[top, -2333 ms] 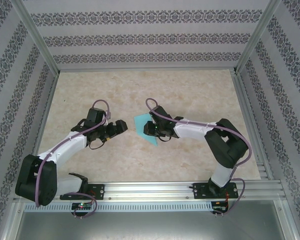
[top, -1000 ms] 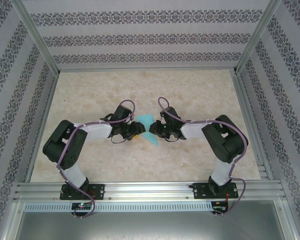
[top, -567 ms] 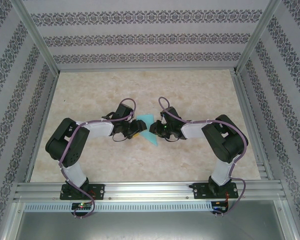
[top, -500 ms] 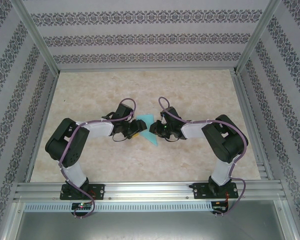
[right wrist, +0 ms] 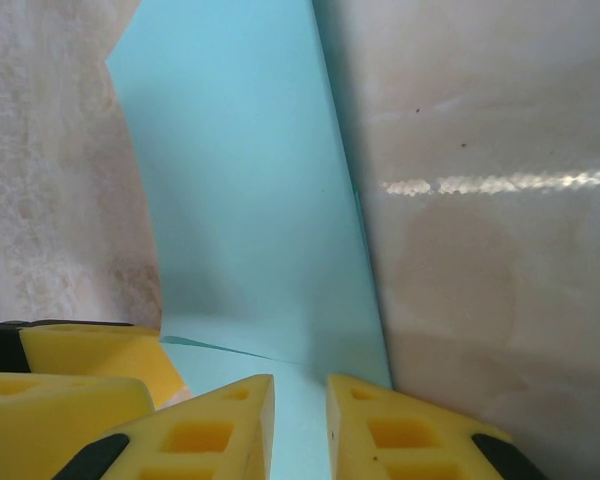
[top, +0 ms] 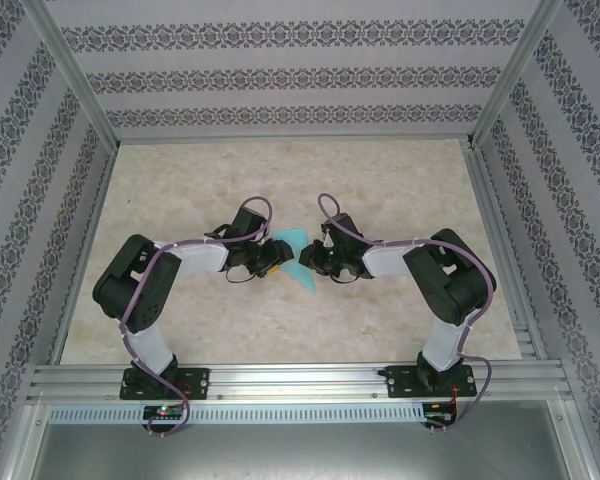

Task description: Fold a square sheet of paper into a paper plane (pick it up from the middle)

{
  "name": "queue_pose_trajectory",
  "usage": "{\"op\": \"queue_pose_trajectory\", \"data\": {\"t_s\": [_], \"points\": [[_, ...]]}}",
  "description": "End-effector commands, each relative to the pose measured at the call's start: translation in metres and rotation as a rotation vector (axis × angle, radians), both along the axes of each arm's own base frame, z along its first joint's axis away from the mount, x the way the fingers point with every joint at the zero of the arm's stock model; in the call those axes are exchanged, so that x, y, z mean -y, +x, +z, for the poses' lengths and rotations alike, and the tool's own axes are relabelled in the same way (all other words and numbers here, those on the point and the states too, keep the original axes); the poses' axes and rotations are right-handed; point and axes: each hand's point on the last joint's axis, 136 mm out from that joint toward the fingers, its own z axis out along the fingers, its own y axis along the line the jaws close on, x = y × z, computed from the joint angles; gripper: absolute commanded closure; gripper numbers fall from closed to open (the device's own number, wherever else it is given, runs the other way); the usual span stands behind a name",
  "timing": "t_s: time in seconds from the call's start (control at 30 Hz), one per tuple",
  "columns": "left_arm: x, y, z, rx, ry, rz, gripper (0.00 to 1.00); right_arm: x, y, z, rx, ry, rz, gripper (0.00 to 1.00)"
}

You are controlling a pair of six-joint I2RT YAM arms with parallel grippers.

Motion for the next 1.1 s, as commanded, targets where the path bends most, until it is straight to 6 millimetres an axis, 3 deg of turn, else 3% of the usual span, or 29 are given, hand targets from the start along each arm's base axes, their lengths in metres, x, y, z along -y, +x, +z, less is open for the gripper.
{"op": "queue_pose_trajectory", "data": {"t_s": [0.0, 0.43, 0.53, 0.63, 0.73, 0.83, 0.97, 1.07], "points": [[0.014, 0.007, 0.009, 0.024, -0.060, -0.016, 0.48, 0.027, -0.018, -0.046, -0.108, -0.129, -0.045, 0.78], [0.003, 0.009, 0.006, 0.026, -0.027, -0.009, 0.79, 0.028, -0.017, -0.040, -0.099, -0.109, -0.033, 0.78], [0.001, 0.010, 0.005, 0.027, -0.009, -0.008, 0.90, 0.022, -0.013, -0.028, -0.047, -0.085, 0.007, 0.75], [0.000, 0.011, 0.005, 0.027, -0.004, -0.005, 1.00, 0.012, -0.009, -0.004, 0.075, -0.057, 0.089, 0.65], [0.001, 0.009, 0.010, 0.025, -0.012, 0.006, 1.00, 0.013, -0.005, 0.022, 0.224, -0.109, 0.140, 0.50], [0.001, 0.006, 0.016, 0.023, -0.003, 0.012, 1.00, 0.020, -0.002, 0.046, 0.365, -0.181, 0.171, 0.40], [0.003, 0.004, 0.022, 0.011, -0.008, 0.023, 1.00, 0.028, -0.007, 0.063, 0.520, -0.304, 0.212, 0.35], [0.007, 0.003, 0.026, 0.006, -0.020, 0.026, 1.00, 0.032, -0.015, 0.069, 0.637, -0.422, 0.244, 0.37]]}}
